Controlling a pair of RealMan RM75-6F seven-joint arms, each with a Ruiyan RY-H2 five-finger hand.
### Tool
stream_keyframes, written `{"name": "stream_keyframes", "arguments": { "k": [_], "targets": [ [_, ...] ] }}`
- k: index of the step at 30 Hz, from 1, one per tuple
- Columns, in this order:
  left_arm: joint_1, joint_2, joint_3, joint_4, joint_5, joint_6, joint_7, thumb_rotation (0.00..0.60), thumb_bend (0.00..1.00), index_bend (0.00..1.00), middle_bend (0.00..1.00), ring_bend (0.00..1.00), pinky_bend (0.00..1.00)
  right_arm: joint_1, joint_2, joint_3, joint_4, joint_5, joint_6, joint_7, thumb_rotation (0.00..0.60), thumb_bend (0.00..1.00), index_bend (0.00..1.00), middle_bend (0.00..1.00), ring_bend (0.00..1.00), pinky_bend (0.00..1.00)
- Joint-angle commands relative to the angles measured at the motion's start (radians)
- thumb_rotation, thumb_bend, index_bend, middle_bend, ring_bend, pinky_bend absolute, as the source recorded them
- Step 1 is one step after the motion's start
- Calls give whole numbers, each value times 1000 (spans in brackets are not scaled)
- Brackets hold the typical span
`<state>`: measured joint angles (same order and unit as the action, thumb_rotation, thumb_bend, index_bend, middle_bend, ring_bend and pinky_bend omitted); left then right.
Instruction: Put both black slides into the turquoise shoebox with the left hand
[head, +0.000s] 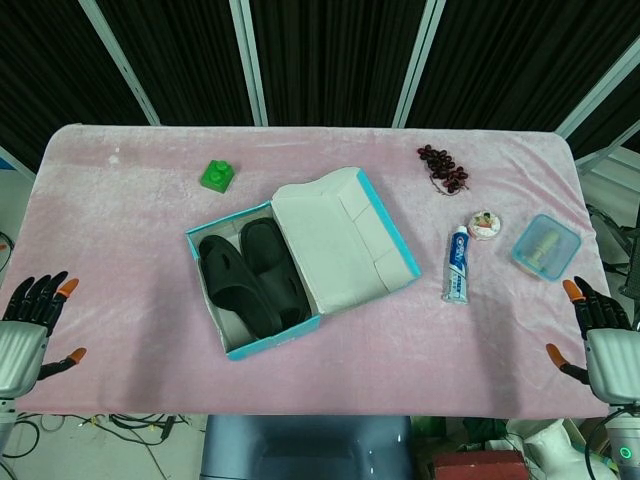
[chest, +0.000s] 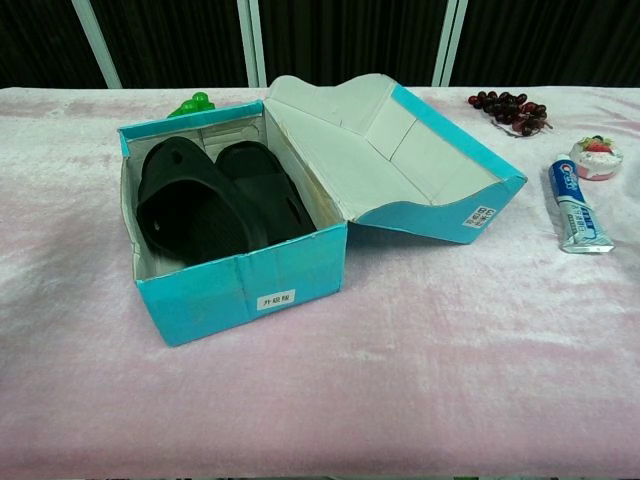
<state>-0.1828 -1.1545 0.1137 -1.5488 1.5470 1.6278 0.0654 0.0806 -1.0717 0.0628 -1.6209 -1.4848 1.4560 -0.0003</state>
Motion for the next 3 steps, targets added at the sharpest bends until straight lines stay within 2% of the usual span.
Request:
{"name": "stream_keyframes", "arguments": {
  "k": [1,3],
  "targets": [
    [5,3,-11,1,-8,-10,3,600,124,46,35,0,0,0,-3,3,1,0,3,5,600,158,0,48,118,149],
    [6,3,-15,2,-8,-18,7,600,124,46,35,0,0,0,-5,4,0,0,4,15,600,157,0,48,118,150]
  ]
}}
